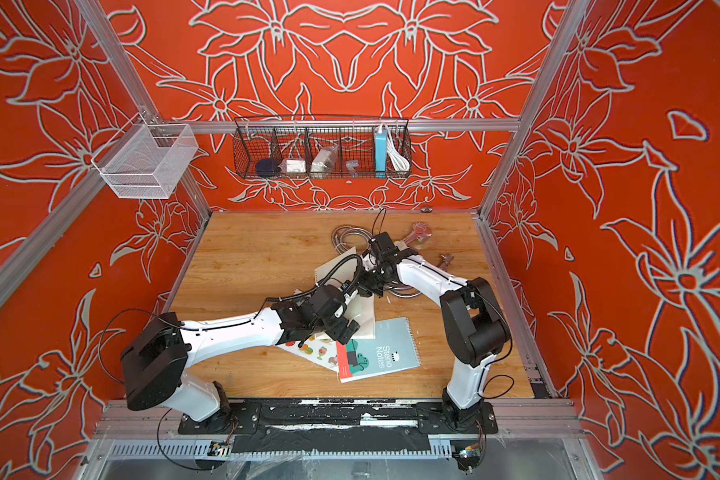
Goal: Tear off pages from different notebooks
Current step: Open the notebook at the notebook.
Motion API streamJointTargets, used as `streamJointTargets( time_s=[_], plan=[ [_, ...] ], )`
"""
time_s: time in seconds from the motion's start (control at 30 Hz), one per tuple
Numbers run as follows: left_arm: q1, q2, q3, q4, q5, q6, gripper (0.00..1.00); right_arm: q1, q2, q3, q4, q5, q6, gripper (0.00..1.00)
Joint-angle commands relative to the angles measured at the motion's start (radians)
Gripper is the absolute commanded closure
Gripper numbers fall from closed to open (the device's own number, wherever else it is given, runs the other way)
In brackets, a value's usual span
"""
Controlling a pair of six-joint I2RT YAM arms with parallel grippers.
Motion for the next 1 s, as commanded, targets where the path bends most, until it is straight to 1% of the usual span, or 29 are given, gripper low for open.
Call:
streamJointTargets(
  time_s=[0.0,0.1,0.13,0.17,0.23,0.27,0.33,0.37,0.4,0.43,0.47,0.6,0.63,0.73,0.8,0.9,0.97],
  plan=[
    [-0.002,-0.003,-0.009,0.035,-0.075,0.012,0.09,-0.001,-0.03,-0.016,0.03,-0.064,0.038,0.93],
    [-0.002,-0.001,-0.006,0.055,-0.09,0.021,0.27,-0.001,-0.036,-0.019,0.018,-0.063,0.032,0.93],
    [-0.002,-0.002,-0.004,0.062,-0.081,0.025,0.37,-0.002,-0.037,-0.019,0.011,-0.061,0.027,0.92],
    [0.0,-0.004,-0.002,0.068,-0.065,0.032,0.41,-0.002,-0.037,-0.017,-0.001,-0.059,0.021,0.92],
    [0.0,-0.008,-0.002,0.08,-0.006,0.043,0.59,-0.002,-0.037,-0.012,-0.039,-0.04,-0.009,0.92],
    [0.001,-0.011,-0.004,0.085,0.021,0.046,0.64,-0.001,-0.037,-0.01,-0.058,-0.029,-0.024,0.92],
    [0.006,-0.018,-0.006,0.083,0.082,0.049,0.81,-0.001,-0.041,-0.014,-0.093,-0.003,-0.054,0.89],
    [0.008,-0.021,-0.008,0.078,0.094,0.046,0.87,-0.001,-0.043,-0.016,-0.104,0.006,-0.066,0.86],
    [0.014,-0.024,-0.009,0.071,0.114,0.042,0.95,-0.002,-0.048,-0.02,-0.115,0.017,-0.078,0.81],
    [0.026,-0.026,-0.013,0.067,0.142,0.034,1.0,-0.002,-0.055,-0.024,-0.12,0.024,-0.087,0.75],
    [0.037,-0.029,-0.016,0.06,0.154,0.021,1.0,-0.001,-0.064,-0.027,-0.121,0.03,-0.095,0.7],
    [0.102,-0.042,-0.049,0.065,0.29,-0.018,1.0,-0.001,-0.123,-0.035,-0.101,0.076,-0.123,0.4],
    [0.117,-0.043,-0.058,0.07,0.319,-0.025,1.0,-0.003,-0.143,-0.035,-0.095,0.099,-0.13,0.35],
    [0.149,-0.044,-0.077,0.073,0.404,-0.037,1.0,-0.006,-0.203,-0.04,-0.073,0.165,-0.141,0.29],
    [0.152,-0.041,-0.083,0.065,0.429,-0.039,1.0,-0.018,-0.25,-0.065,-0.045,0.202,-0.13,0.29],
    [0.155,-0.043,-0.091,0.056,0.435,-0.048,1.0,-0.055,-0.308,-0.147,0.035,0.23,-0.058,0.29],
    [0.156,-0.055,-0.099,0.054,0.431,-0.052,1.0,-0.089,-0.315,-0.19,0.061,0.203,-0.026,0.3]
  ],
)
